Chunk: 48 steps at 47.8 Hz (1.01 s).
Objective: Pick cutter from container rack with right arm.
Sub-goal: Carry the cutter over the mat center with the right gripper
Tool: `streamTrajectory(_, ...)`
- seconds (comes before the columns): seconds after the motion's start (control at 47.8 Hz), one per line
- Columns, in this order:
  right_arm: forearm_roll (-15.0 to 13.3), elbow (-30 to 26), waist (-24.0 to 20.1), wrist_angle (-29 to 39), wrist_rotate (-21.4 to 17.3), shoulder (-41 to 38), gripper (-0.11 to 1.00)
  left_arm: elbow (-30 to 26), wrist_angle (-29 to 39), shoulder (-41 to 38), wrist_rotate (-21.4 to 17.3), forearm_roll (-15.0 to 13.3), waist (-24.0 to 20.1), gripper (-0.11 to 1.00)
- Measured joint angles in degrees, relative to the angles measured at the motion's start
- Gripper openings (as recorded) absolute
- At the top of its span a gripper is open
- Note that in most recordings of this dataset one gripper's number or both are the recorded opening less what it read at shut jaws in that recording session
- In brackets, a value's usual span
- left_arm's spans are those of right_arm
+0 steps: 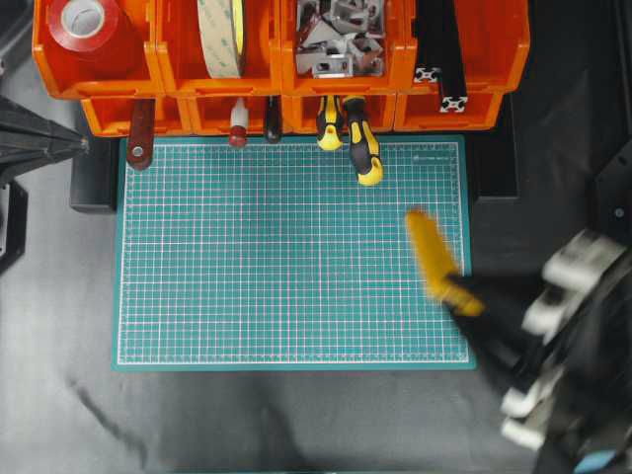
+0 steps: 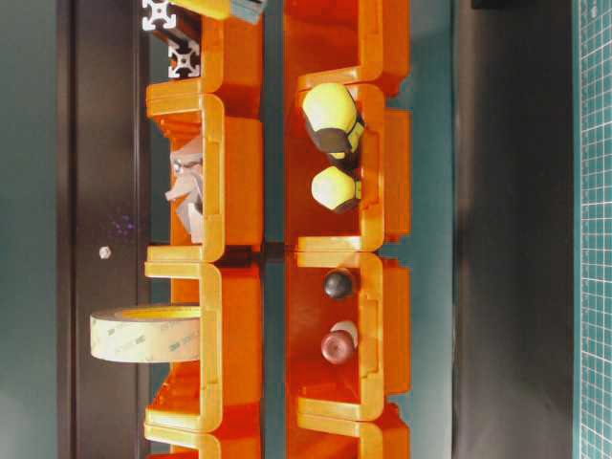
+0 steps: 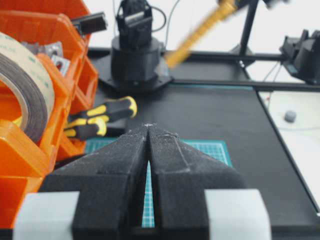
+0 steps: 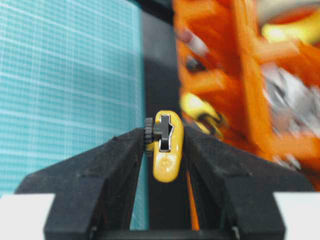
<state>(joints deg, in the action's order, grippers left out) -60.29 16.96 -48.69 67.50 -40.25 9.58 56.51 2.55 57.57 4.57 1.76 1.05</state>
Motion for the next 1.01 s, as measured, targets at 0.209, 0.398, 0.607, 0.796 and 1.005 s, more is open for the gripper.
streamTrajectory(0.209, 0.00, 0.35, 0.97, -8.79, 0.00, -5.45, 0.28, -0.09, 0.09, 1.14, 0.00, 0.00, 0.09, 0.00)
streamTrajectory(0.398, -0.35, 5.19, 5.80, -19.42, 0.88, -8.96, 0.28, -0.09, 0.70, 1.14, -0.09, 0.00, 0.26, 0.00)
streamTrajectory(0.607, -3.60, 10.28, 13.01, -29.00, 7.91, -11.69, 0.28, -0.09, 2.90, 1.23, 0.00, 0.00, 0.26, 0.00)
streamTrajectory(0.796, -4.48, 12.30, 19.95, -38.67, 14.33, -13.71, 0.28, 0.00, 3.60, 1.32, 0.00, 0.00, 0.26, 0.00)
streamTrajectory(1.005, -4.66, 12.22, 24.35, -45.18, 19.69, -16.52, 0.28, 0.00, 3.87, 1.32, 0.00, 0.00, 0.09, 0.00)
